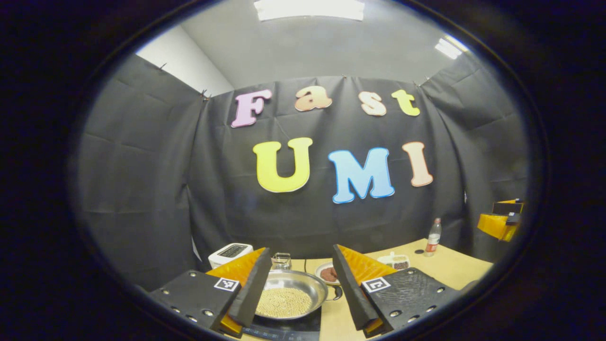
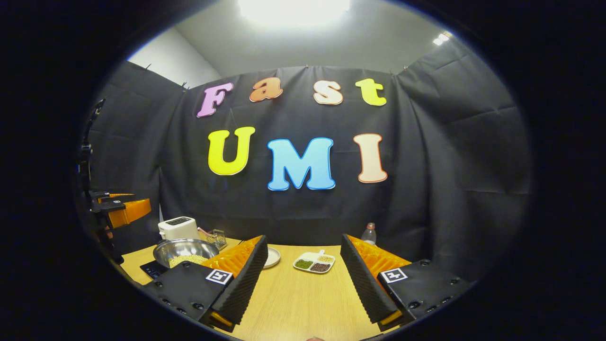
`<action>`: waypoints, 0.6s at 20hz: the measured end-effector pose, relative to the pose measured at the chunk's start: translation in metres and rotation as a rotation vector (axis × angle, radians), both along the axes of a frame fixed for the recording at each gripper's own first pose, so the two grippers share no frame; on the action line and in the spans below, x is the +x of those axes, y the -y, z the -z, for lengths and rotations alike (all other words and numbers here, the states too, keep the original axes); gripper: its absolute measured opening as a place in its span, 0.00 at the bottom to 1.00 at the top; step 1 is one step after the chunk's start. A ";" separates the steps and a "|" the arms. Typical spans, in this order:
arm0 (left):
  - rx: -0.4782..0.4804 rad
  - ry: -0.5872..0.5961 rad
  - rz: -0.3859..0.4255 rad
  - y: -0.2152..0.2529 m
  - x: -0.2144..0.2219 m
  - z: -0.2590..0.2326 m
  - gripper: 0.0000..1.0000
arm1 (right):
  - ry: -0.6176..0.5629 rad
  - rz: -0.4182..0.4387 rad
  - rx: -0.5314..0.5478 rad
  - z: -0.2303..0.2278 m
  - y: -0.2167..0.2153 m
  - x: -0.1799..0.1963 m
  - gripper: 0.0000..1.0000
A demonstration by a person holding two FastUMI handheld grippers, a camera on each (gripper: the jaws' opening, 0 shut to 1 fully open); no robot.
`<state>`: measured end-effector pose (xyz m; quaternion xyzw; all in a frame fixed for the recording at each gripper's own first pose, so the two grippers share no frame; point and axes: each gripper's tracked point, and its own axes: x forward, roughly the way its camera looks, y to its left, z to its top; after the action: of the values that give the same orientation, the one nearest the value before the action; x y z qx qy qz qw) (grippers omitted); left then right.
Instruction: First push the handle of the pot to place it horizontally, then grasp the pot with both hands and set it on the induction cooktop.
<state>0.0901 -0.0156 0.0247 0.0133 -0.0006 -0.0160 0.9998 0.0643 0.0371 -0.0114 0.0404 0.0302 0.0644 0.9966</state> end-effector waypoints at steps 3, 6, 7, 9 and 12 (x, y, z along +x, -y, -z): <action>0.002 0.020 -0.001 0.020 -0.041 -0.017 0.79 | 0.014 0.003 0.012 -0.009 0.029 -0.031 0.92; 0.012 0.038 0.011 0.034 -0.075 -0.032 0.75 | 0.037 0.019 -0.017 -0.018 0.055 -0.064 0.97; 0.014 0.046 0.014 0.037 -0.085 -0.037 0.75 | 0.045 0.025 -0.030 -0.021 0.061 -0.075 0.92; 0.007 0.052 0.026 0.041 -0.103 -0.041 0.75 | 0.053 0.033 -0.044 -0.024 0.065 -0.095 0.97; 0.002 0.041 0.038 0.037 -0.123 -0.039 0.75 | 0.047 0.054 -0.035 -0.025 0.066 -0.111 0.97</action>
<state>-0.0333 -0.0524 0.0634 0.0146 -0.0214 -0.0347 0.9991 -0.0466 -0.0293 0.0133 0.0221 0.0066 0.0377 0.9990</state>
